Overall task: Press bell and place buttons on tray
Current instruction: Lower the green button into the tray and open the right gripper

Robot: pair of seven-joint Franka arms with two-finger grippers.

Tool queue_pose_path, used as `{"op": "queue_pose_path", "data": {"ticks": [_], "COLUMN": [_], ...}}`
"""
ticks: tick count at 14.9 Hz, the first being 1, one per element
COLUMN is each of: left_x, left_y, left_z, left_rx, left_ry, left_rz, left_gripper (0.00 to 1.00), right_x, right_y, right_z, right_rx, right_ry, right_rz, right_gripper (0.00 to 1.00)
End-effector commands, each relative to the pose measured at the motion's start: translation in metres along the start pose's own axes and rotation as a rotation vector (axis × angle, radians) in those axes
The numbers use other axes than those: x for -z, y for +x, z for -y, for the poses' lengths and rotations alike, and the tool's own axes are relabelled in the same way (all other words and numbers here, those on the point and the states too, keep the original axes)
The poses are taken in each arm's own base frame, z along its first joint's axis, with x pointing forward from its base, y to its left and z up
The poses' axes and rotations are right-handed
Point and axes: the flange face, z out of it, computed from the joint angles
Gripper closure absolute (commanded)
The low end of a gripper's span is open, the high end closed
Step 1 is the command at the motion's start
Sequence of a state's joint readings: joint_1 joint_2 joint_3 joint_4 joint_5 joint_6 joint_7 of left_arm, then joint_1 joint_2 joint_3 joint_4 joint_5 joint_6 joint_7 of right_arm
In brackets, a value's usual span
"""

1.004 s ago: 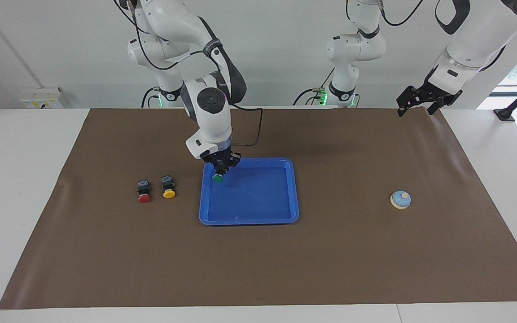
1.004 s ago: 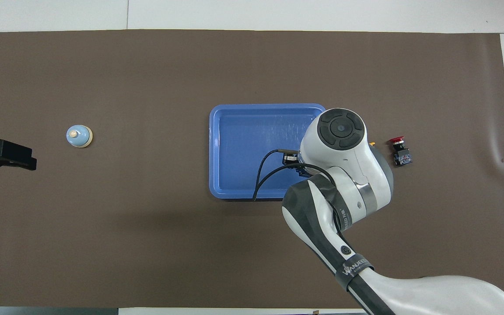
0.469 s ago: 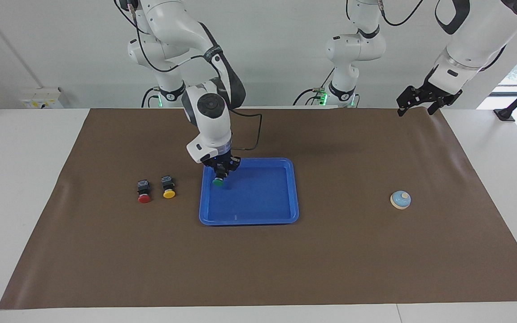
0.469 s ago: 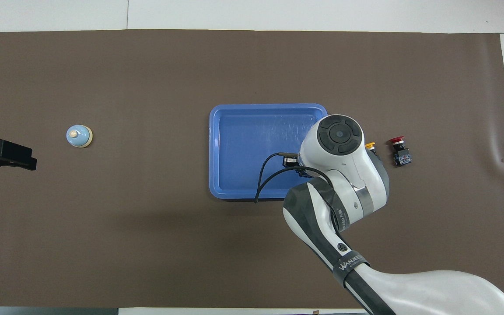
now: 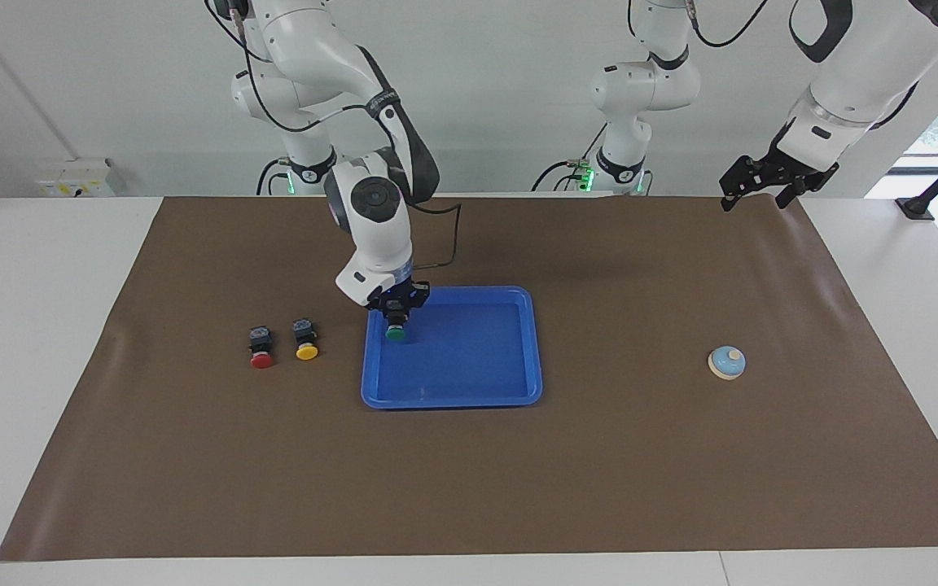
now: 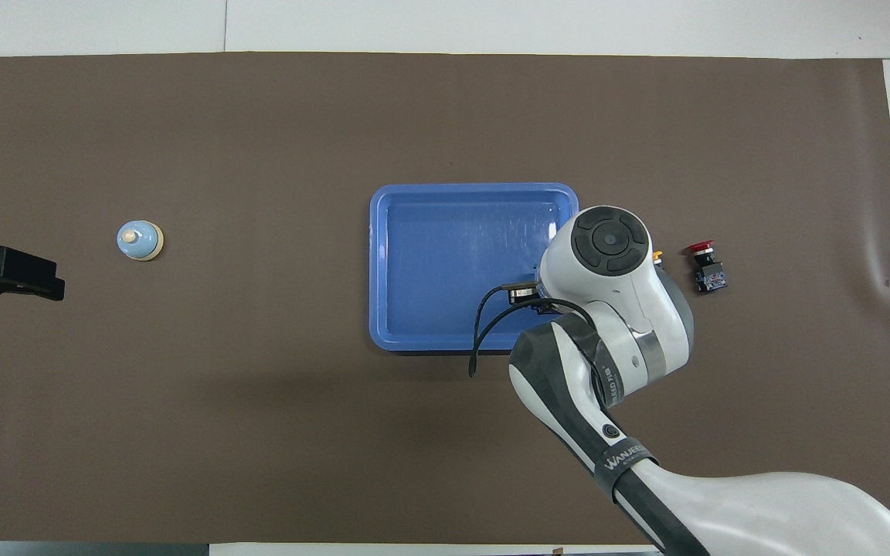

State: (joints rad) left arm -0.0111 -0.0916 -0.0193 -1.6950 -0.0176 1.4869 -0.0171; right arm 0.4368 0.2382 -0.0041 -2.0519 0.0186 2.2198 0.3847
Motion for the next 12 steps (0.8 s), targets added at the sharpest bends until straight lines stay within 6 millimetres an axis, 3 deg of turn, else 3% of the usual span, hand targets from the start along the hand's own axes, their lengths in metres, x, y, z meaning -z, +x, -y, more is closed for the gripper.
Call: {"op": "queue_pose_path", "data": {"ticks": [1, 3, 4, 5, 6, 8, 9, 12], "left_x": [0.0009, 0.0009, 0.0009, 0.0009, 0.0009, 0.0009, 0.0009, 0.0009], "left_y": [-0.0010, -0.0010, -0.0010, -0.0010, -0.0010, -0.0010, -0.0010, -0.0010], "left_z": [0.0017, 0.0024, 0.0024, 0.0017, 0.0024, 0.0024, 0.0024, 0.0024], "left_rx": [-0.004, -0.002, -0.002, -0.004, -0.002, -0.002, -0.002, -0.002], "left_ry": [0.016, 0.016, 0.016, 0.016, 0.016, 0.016, 0.016, 0.016], "left_rz": [0.005, 0.004, 0.004, 0.005, 0.004, 0.004, 0.004, 0.004], "left_gripper": [0.00, 0.00, 0.00, 0.00, 0.00, 0.00, 0.00, 0.00], "right_x": [-0.0095, -0.0118, -0.0124, -0.0131, -0.0165, -0.0191, -0.0194, -0.0133], "right_y": [-0.0085, -0.0104, -0.0106, -0.0114, -0.0132, -0.0142, -0.0148, -0.0129], "right_z": [-0.0086, -0.0094, -0.0095, -0.0089, -0.0097, -0.0102, -0.0096, -0.0095], "right_rx": [0.010, 0.002, -0.017, -0.040, -0.058, -0.086, -0.088, -0.089], "right_ry": [0.008, 0.007, 0.007, 0.007, 0.005, 0.008, 0.007, 0.008], "right_rz": [-0.013, -0.009, -0.008, -0.007, -0.004, -0.010, -0.007, -0.010], "right_gripper": [1.00, 1.00, 0.97, 0.88, 0.73, 0.15, 0.00, 0.00]}}
